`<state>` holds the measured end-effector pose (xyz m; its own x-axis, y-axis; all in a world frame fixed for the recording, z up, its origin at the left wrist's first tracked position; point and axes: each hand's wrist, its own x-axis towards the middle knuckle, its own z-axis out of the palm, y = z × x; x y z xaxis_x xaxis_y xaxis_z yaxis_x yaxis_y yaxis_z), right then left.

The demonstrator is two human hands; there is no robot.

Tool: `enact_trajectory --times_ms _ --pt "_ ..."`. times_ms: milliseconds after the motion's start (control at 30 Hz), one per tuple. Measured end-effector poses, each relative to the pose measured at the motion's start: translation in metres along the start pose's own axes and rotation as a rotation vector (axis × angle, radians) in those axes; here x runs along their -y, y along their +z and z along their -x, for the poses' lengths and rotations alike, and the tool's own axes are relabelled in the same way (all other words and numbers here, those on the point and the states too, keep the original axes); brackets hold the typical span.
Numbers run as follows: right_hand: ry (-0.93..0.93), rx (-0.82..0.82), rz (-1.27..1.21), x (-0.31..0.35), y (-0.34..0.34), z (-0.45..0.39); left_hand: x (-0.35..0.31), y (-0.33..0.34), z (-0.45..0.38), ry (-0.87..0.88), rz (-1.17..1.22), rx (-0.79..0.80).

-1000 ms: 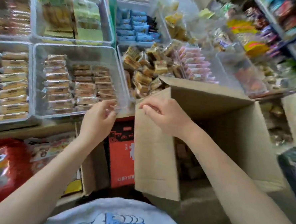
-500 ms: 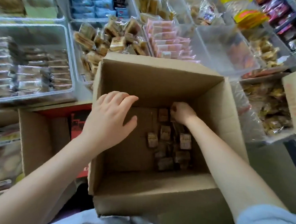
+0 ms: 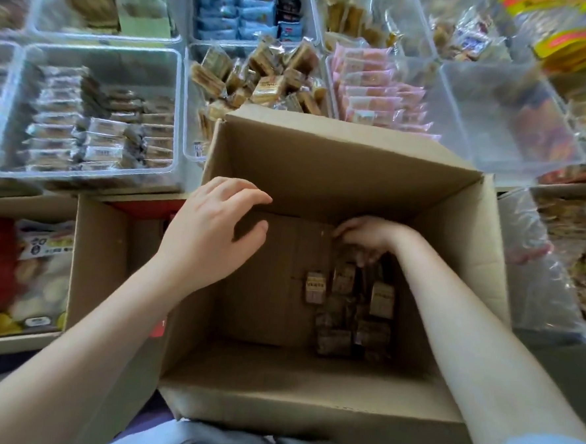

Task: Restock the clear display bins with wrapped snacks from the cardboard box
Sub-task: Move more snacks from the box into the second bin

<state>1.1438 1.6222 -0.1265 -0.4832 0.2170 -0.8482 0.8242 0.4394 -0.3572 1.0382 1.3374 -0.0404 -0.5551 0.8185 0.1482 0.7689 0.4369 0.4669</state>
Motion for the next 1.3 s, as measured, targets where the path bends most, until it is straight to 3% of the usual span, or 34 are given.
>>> enact_trajectory --times_ms 167,267,400,500,600,700,833,933,1067,1167,1300 --pt "-0.412 0.202 -0.518 0.064 -0.004 0.086 0.003 -0.013 0.005 0.046 0.260 0.016" --pt "-0.578 0.301 -0.660 0.107 0.008 0.106 0.013 -0.025 0.010 0.086 0.258 -0.047" --pt "-0.606 0.229 -0.555 0.169 0.030 0.112 0.046 -0.060 0.018 0.037 0.543 -0.171" --pt "-0.557 -0.016 -0.460 0.217 0.046 0.107 0.089 -0.097 0.025 -0.210 0.842 -0.138" --pt "-0.617 -0.177 -0.289 0.269 0.066 0.093 0.143 -0.116 0.031 -0.380 0.900 -0.105" --pt "-0.647 -0.114 -0.037 0.315 0.090 0.069 0.198 -0.118 0.035 -0.491 0.947 -0.098" --pt "-0.597 -0.070 0.037 0.364 0.114 0.028 0.259 -0.112 0.035 -0.511 0.995 -0.102" --pt "-0.534 -0.296 -0.033 0.382 0.116 -0.020 0.310 -0.097 0.034 -0.511 0.819 -0.079" --pt "-0.395 -0.587 0.051 0.399 0.107 -0.072 0.368 -0.076 0.040 -0.432 0.222 0.043" --pt "-0.370 -0.649 0.106 0.421 0.103 -0.100 0.376 -0.062 0.043 -0.367 -0.068 0.158" --pt "-0.339 -0.630 0.167 0.446 0.112 -0.138 0.375 -0.056 0.045 -0.362 -0.159 0.211"
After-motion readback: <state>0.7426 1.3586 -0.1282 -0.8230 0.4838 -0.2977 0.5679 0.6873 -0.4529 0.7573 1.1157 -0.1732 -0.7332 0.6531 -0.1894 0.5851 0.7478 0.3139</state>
